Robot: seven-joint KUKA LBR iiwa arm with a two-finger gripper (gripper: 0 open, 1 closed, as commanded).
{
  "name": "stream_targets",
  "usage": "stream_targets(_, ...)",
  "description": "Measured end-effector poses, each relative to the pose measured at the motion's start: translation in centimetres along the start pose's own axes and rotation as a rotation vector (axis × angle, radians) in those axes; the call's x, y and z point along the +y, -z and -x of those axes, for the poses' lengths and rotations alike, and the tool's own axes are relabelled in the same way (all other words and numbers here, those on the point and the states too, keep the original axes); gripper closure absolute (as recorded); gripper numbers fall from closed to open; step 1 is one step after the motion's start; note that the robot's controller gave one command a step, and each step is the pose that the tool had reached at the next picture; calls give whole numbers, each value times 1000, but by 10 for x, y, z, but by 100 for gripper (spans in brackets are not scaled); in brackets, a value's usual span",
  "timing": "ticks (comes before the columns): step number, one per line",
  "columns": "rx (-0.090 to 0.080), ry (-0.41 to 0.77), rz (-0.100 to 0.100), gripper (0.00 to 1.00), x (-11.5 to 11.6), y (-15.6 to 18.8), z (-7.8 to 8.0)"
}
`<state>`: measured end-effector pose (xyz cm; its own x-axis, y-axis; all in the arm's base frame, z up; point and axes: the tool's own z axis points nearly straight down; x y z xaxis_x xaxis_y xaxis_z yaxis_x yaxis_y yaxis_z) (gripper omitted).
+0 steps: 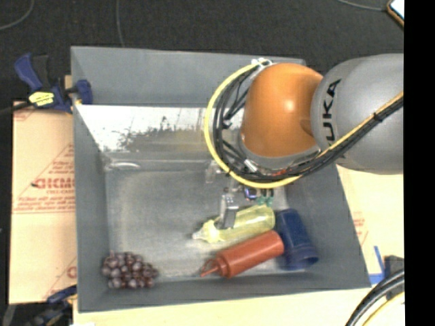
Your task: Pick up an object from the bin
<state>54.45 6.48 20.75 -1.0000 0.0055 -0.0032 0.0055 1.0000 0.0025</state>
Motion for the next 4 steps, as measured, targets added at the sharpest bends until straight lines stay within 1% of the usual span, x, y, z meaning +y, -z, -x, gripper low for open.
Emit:
stream_targets(1,-4,132,-1,0,-12,-56,-11)
stream_targets(2,-11,-15,-1,0,-74,-57,9)
stream_targets(3,-9,271,1,0,-54,-115,-17)
stream_targets(4,-28,131,-5,0,-83,-132,3)
